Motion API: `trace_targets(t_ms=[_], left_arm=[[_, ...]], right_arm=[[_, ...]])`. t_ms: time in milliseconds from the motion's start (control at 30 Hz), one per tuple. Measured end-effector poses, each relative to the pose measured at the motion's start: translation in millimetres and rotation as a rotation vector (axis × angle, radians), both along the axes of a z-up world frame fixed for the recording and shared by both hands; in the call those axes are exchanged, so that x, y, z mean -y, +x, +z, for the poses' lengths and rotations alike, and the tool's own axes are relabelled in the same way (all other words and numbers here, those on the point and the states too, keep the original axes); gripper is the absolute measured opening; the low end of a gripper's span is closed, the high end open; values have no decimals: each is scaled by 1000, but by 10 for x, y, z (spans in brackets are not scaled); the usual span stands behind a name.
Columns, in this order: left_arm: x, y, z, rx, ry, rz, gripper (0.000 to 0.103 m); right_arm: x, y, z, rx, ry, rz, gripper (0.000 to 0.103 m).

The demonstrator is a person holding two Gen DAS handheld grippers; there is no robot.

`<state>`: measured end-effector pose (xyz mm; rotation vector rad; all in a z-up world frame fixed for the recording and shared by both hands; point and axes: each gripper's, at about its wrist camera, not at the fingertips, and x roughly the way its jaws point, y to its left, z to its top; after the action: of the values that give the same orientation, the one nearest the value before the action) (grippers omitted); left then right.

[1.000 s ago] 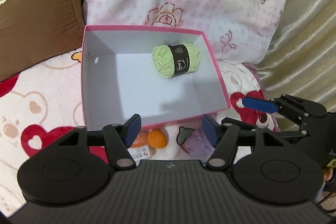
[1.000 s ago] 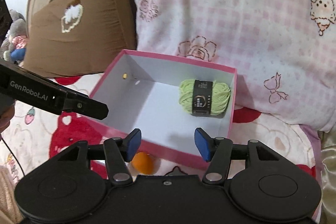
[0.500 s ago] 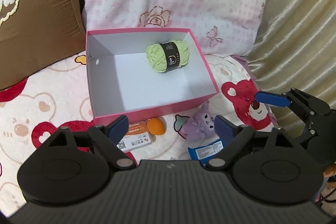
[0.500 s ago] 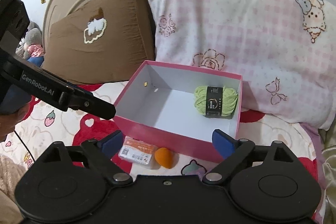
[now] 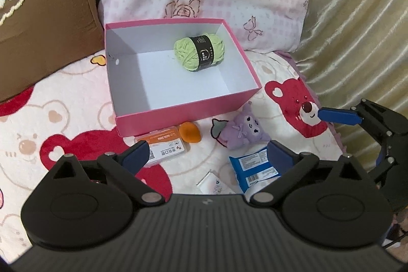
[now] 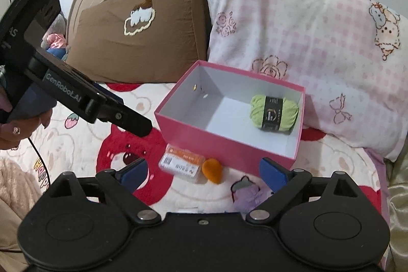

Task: Organize objects
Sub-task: 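Withdraw the left tool from the box back toward the remaining objects, then move the right tool toward the white wet-wipe pack and open its fingers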

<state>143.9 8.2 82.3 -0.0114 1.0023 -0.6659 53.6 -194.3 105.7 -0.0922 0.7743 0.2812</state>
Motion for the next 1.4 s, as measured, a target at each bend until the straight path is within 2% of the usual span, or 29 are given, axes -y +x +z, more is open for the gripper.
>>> trace_targets(t_ms=[100,233,333,467,667,733,867,967,1067,1100,1333,1400], left_arm=[[-27,-82,-4,16,-16,-19,100],[-81,-153,-71,-13,-82,-30,100],[-48,-238,-172,-9,-85,-56,100],[4,-355,-324,6,-96,-95,100],[-5,-420,-617,9,-126,-100,100],[-28,-432,-721,19,-136,-88,100],[-89,-428,-930,14,-163,-59,100],[-91,-411,-1095,0,-147,-49,99],[-55,-359,-1259,-97,-130,-63,98],[-44,-368,-1294,-102,-135,-76,98],[69,-460,-1488,-33,-120,-102,96],[145,-457,-1564,-18,-107,-104,92]], right_arm=[[-1,-70,31,0,23,-11,97],[-46,-179,21,-2,19,24,97],[-70,-288,-52,15,21,37,97],[-89,-350,-234,-12,54,49,97],[-71,-356,-533,-54,78,47,97],[-86,-351,-648,-66,71,53,97],[-213,-383,-889,-13,-11,48,96],[-261,-390,-1052,-49,4,67,96],[-302,-400,-1213,-83,9,79,96],[-312,-397,-1270,-97,5,80,96],[-314,-365,-1577,-179,15,51,96],[-280,-362,-1627,-192,26,29,96]])
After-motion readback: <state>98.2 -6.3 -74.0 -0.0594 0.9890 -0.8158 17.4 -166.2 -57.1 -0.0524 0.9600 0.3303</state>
